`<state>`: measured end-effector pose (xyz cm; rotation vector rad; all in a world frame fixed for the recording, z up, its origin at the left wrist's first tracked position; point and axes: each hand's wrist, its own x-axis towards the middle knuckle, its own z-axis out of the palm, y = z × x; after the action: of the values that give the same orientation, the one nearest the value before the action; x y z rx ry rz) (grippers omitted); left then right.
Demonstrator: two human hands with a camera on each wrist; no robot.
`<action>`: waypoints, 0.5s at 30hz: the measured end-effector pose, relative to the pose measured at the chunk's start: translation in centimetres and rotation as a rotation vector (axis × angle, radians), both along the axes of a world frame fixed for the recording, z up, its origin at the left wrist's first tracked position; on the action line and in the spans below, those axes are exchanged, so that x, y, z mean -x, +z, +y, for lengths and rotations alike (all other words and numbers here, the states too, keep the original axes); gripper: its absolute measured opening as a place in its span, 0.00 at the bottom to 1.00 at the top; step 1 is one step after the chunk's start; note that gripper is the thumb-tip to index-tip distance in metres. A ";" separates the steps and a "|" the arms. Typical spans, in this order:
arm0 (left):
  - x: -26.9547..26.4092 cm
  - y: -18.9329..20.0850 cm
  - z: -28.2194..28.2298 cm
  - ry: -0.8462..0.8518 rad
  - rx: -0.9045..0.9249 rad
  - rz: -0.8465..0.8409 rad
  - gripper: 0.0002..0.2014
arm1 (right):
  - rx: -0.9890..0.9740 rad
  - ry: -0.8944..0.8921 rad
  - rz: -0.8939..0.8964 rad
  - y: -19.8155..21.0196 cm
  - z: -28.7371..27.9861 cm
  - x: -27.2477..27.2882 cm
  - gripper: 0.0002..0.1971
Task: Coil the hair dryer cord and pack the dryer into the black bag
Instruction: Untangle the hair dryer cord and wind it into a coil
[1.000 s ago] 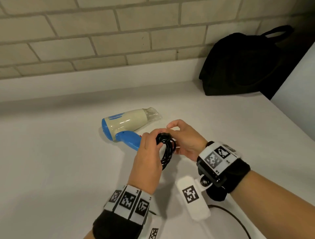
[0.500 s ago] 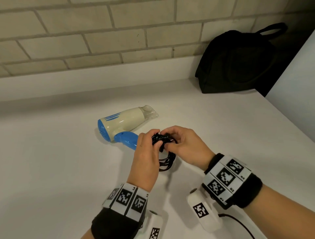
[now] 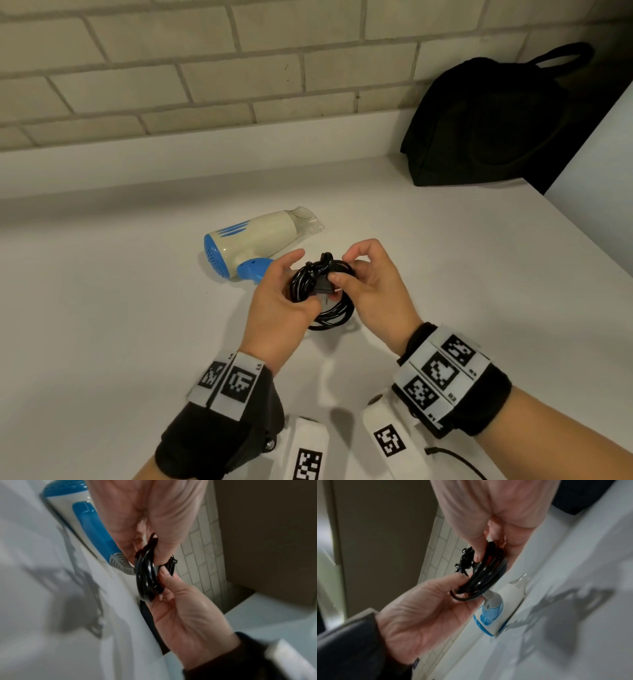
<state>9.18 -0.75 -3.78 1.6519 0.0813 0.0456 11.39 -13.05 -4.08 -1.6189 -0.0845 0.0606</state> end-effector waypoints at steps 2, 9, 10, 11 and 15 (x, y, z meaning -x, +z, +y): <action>0.1 -0.1 0.0 0.029 0.068 0.010 0.28 | 0.121 0.002 -0.091 0.0 0.3 0.0 0.16; 0.0 -0.5 0.2 0.059 0.222 0.026 0.29 | 0.164 0.029 0.031 0.5 -0.1 -0.4 0.15; 0.1 -0.6 0.2 0.054 0.209 0.016 0.29 | 0.103 0.035 0.101 0.5 -0.3 -0.4 0.15; 0.1 -0.5 0.3 0.044 0.191 0.002 0.29 | 0.038 0.037 0.164 0.4 -0.4 -0.5 0.14; 0.1 0.1 1.1 -0.101 0.112 -0.037 0.29 | -0.170 0.041 0.325 0.0 -0.7 -0.6 0.15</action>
<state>9.05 0.37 -3.67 1.5406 -0.0270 -0.0054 11.96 -13.76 -4.10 -1.4197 0.1251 0.3386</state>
